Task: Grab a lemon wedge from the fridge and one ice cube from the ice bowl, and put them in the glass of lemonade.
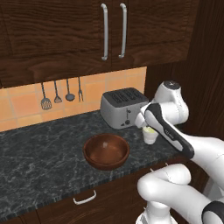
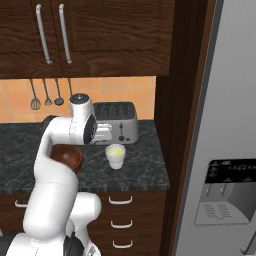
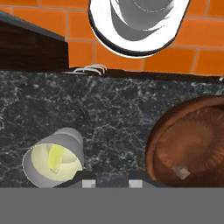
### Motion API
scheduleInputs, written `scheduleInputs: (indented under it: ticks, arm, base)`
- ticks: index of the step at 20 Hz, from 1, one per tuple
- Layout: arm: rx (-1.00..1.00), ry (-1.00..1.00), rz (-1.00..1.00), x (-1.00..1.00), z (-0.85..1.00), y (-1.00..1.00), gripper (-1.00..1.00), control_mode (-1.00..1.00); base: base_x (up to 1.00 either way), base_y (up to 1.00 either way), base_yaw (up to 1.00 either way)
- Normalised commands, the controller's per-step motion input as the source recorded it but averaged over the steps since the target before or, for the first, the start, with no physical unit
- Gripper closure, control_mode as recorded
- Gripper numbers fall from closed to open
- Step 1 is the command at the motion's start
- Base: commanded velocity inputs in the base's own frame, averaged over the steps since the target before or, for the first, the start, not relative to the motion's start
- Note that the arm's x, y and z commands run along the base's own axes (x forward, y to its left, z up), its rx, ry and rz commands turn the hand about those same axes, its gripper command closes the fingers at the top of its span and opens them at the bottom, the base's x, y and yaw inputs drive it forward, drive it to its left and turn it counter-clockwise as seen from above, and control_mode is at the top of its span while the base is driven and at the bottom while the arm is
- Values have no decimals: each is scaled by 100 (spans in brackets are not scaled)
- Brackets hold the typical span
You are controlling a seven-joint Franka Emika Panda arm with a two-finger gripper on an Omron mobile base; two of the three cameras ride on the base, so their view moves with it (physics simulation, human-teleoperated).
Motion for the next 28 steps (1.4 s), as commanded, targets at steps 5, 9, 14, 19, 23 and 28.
scheduleInputs:
  ticks: [5,9,14,19,23,28]
  arm:
    - [-1,0,-3,7,-22,-37,100,-100]
    - [-2,0,-6,18,-26,-26,100,-100]
    - [-2,0,-6,36,-20,-22,100,-100]
    - [0,0,-1,53,-13,-9,100,-100]
    - [0,0,0,38,-15,-12,100,-100]
    - [-1,0,0,16,-22,-6,100,-100]
  base:
    - [0,0,0]
    - [0,0,0]
    - [0,0,0]
    - [0,0,0]
    - [0,0,0]
    - [0,0,0]
